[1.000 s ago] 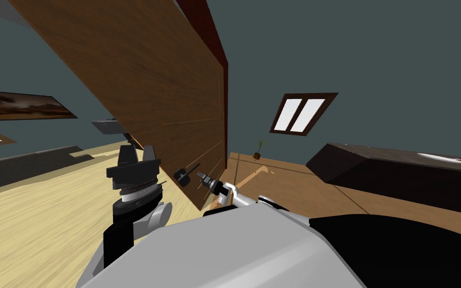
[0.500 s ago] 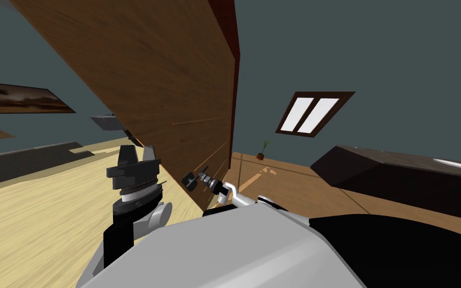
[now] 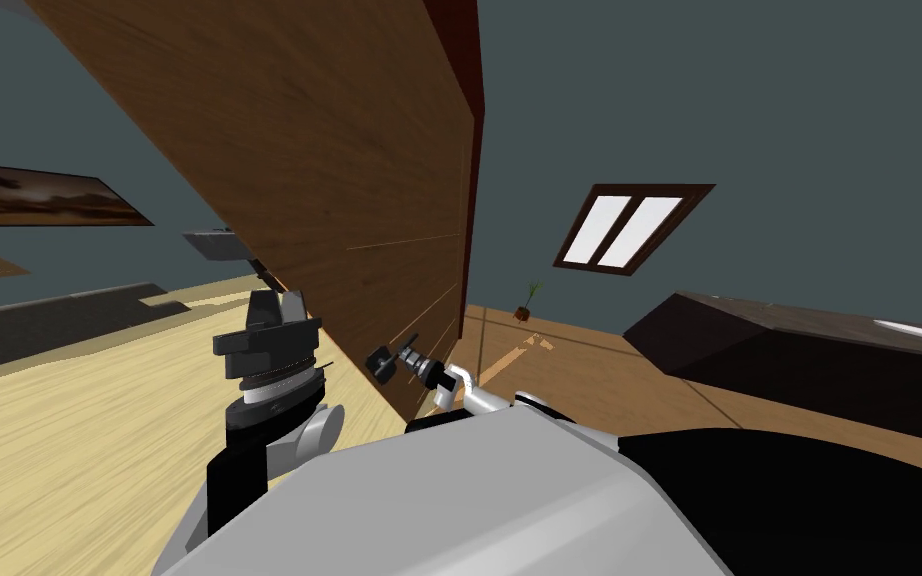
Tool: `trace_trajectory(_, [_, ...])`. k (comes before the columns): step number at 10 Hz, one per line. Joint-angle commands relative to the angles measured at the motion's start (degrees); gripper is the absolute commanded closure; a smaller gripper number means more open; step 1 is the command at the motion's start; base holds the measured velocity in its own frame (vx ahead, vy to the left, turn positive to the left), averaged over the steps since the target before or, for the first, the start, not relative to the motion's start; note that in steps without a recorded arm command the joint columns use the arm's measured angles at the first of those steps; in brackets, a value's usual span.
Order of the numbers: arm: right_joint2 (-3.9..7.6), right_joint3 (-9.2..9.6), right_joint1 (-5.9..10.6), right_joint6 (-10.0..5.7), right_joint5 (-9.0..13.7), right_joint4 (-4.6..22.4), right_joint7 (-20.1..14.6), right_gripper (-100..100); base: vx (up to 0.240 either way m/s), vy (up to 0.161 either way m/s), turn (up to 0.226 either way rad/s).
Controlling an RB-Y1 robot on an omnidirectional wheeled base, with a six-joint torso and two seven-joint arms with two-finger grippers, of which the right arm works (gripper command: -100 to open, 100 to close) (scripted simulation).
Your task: Push the door open
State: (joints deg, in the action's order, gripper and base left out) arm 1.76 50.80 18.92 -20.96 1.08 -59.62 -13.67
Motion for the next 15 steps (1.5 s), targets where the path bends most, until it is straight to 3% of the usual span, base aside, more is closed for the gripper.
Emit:
trace_trajectory(1, [0.07,0.04,-0.07,0.01,-0.02,0.04,0.04,100,-0.006,-0.01,-0.002])
trace_trajectory(3, [0.07,0.04,-0.07,0.01,-0.02,0.04,0.04,100,-0.002,-0.003,-0.001])
trace_trajectory(8, [1.74,-5.8,0.09,-0.13,-2.32,1.48,-0.4,100,0.028,0.152,0.013])
trace_trajectory(15, [2.4,-10.85,0.25,-0.28,-4.31,2.69,-0.75,100,0.027,0.108,0.007])
